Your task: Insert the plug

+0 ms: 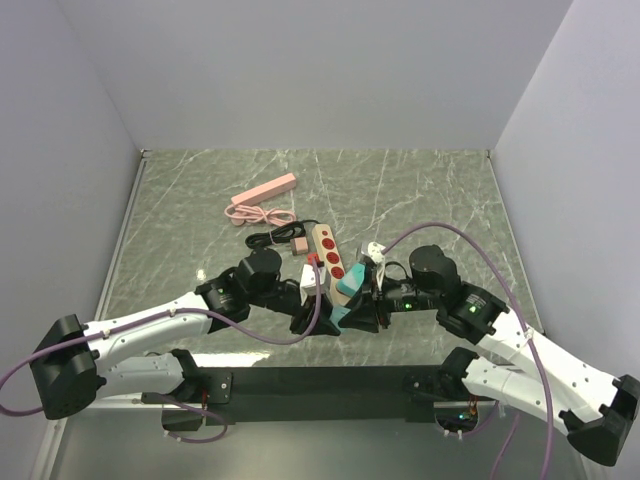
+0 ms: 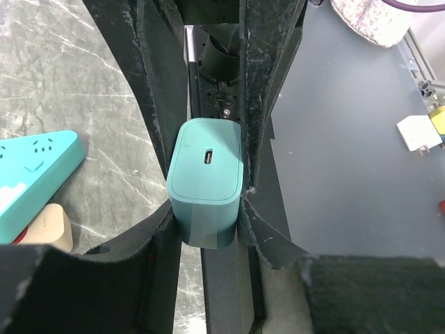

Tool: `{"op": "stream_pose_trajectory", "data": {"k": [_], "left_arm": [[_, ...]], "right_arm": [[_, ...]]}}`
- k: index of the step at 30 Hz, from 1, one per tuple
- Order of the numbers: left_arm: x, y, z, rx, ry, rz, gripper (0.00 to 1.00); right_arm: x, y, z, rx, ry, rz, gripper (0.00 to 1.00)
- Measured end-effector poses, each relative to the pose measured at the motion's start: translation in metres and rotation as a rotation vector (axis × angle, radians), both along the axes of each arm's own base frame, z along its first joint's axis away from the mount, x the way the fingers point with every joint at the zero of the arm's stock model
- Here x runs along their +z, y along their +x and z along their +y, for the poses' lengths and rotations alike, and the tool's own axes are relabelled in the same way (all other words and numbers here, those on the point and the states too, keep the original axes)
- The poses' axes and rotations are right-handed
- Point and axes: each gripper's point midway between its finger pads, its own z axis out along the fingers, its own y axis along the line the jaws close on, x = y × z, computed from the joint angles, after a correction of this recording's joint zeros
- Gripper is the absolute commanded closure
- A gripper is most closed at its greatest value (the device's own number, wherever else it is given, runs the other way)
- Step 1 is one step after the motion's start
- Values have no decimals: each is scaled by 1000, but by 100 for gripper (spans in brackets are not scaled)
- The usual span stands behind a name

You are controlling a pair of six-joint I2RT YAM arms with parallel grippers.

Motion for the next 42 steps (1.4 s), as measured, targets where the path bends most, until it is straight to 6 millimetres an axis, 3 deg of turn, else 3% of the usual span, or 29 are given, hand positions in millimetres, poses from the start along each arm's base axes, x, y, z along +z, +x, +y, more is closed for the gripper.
{"op": "stream_pose_trajectory", "data": {"k": [2, 3, 7, 9, 18, 22, 28, 34, 42], "left_arm": [[0, 1, 0, 4, 0, -1, 88], [0, 2, 0, 7, -2, -3, 65], [3, 12, -4, 64, -11, -18, 39], [4, 21, -4, 109, -11, -24, 1], [-4, 53, 5, 266, 0, -5, 1], [-12, 77, 17, 365, -1, 19, 1], [-23, 124, 44, 591, -7, 74, 1], [-28, 167, 56, 782, -40, 143, 1], [-55, 195, 60, 912, 12, 204, 1]], "right_arm": [[0, 2, 0, -11, -1, -7, 100], [1, 2, -1, -17, -1, -11, 100], [5, 11, -4, -80, 3, -43, 100], [9, 19, -9, -144, 8, -63, 100], [24, 57, -25, -405, 19, -117, 100], [24, 81, -24, -504, 1, -118, 100], [-1, 122, -16, -620, -65, -80, 100], [-31, 152, -5, -680, -124, -48, 100], [-57, 190, -1, -746, -146, -7, 100]]}}
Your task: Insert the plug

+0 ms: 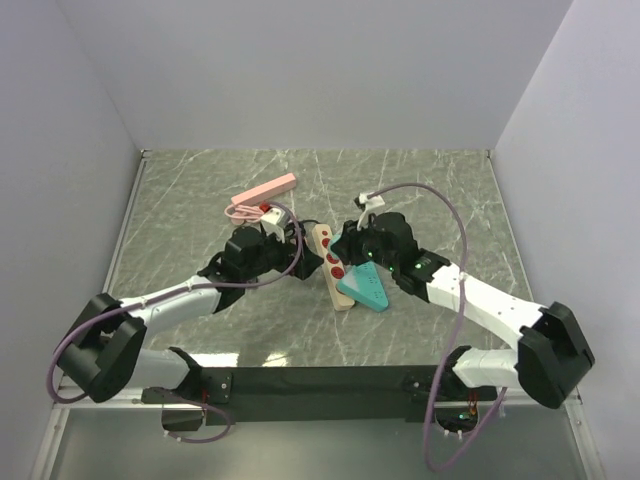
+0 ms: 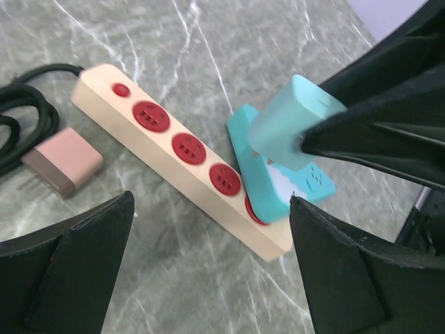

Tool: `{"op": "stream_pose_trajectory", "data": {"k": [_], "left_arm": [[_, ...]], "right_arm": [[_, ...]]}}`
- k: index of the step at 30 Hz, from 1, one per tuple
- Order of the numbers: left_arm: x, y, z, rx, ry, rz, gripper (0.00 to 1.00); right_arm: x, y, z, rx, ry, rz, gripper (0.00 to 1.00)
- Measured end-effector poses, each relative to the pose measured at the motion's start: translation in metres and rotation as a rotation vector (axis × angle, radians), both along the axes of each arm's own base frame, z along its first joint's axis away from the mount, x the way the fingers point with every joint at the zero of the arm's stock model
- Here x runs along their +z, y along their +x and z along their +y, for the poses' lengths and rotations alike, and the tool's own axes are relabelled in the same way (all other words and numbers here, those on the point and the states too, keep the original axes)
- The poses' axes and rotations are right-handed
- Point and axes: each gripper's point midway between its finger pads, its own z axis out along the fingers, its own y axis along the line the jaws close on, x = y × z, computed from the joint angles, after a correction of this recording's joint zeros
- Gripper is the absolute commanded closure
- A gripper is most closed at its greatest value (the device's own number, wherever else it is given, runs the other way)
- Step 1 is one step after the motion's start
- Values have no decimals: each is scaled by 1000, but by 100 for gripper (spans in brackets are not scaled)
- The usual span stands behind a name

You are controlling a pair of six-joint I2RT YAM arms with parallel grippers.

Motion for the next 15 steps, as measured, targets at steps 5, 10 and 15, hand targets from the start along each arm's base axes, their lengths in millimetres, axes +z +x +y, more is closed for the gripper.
{"op": "stream_pose_trajectory", "data": {"k": [5, 10, 15], "left_arm": [[7, 18, 1, 56, -14, -14, 1], [8, 30, 8, 90, -20, -18, 1], [8, 34, 14, 106, -21, -19, 1]], "right_arm": [[-13, 25, 3, -33, 17, 18, 100], [-30, 42, 15, -33, 10, 41, 100], [-41, 56, 21, -51, 11, 51, 100]]}}
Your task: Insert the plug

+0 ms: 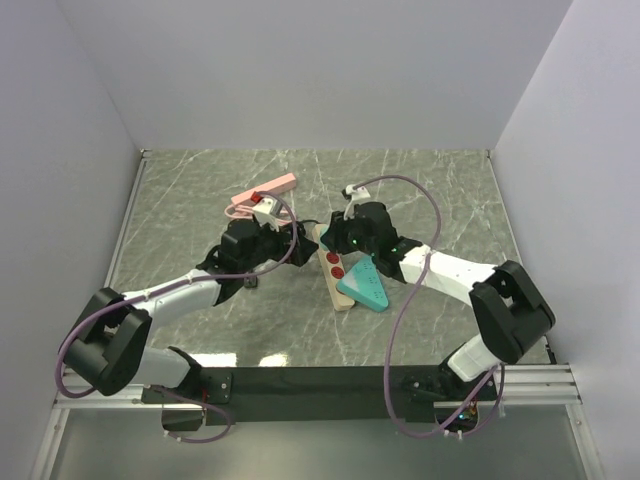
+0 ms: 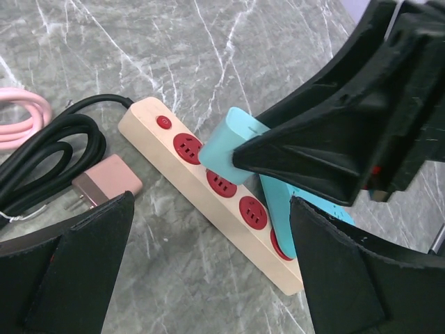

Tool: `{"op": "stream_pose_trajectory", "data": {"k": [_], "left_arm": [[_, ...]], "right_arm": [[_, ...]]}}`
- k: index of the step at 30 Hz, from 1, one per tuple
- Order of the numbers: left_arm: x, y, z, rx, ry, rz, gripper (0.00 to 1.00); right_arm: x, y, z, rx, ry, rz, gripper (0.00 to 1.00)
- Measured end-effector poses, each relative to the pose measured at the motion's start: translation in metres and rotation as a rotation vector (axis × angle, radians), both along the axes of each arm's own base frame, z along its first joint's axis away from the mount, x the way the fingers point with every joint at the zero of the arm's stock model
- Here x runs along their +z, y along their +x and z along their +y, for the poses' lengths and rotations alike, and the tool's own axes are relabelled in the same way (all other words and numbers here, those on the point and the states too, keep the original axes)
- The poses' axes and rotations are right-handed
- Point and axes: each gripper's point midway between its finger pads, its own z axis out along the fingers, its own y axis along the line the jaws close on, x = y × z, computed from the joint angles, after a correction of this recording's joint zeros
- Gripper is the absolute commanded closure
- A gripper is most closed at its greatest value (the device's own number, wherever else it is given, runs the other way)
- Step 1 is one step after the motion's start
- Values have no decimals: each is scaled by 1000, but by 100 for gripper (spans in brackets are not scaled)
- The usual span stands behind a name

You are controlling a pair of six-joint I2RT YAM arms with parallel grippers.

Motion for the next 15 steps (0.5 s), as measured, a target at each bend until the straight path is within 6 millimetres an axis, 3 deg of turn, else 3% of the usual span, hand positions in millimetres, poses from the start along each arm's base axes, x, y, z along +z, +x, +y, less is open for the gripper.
{"op": "stream_pose_trajectory", "data": {"k": [9, 15], "left_arm": [[0, 5, 6, 19, -4, 3, 1], [1, 5, 5, 12, -13, 5, 1]], "right_arm": [[-13, 10, -3, -48, -9, 27, 100], [-16, 0, -16, -80, -16, 35, 100]]}}
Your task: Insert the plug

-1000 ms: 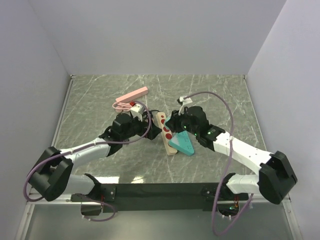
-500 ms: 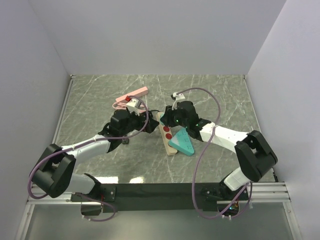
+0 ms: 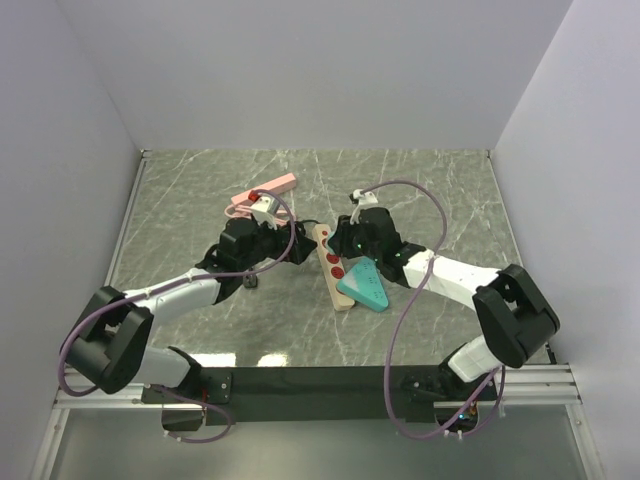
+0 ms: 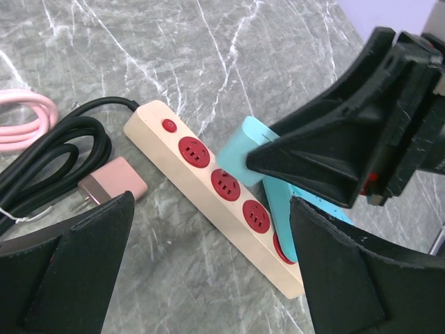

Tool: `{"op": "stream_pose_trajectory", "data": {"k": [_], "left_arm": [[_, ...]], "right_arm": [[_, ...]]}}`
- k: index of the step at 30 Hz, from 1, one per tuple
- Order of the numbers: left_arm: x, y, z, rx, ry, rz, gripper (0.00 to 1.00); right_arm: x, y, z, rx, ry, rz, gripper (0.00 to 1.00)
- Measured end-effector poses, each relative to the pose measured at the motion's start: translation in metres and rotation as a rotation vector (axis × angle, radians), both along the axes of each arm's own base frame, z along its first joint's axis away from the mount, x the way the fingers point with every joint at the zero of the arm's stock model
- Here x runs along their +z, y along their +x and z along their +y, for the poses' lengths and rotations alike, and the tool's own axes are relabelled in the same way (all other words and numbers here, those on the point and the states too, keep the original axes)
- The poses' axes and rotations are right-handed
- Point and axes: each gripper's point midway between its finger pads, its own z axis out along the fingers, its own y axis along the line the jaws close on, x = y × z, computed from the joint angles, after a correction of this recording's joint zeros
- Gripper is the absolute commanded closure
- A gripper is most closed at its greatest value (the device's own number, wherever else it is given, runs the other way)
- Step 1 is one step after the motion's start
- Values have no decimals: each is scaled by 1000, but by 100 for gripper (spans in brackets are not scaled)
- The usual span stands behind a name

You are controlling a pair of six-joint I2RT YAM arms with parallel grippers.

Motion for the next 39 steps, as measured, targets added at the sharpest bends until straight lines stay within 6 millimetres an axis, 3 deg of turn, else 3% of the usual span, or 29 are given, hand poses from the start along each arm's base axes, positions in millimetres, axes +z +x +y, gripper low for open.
{"op": "stream_pose_trajectory", "data": {"k": [9, 39], "left_arm": [[-3, -1, -4, -18, -12, 14, 1], [-9, -1, -7, -32, -13, 26, 1]], "right_arm": [[-14, -12, -13, -27, -23, 29, 100], [-24, -11, 2, -15, -6, 32, 100]]}}
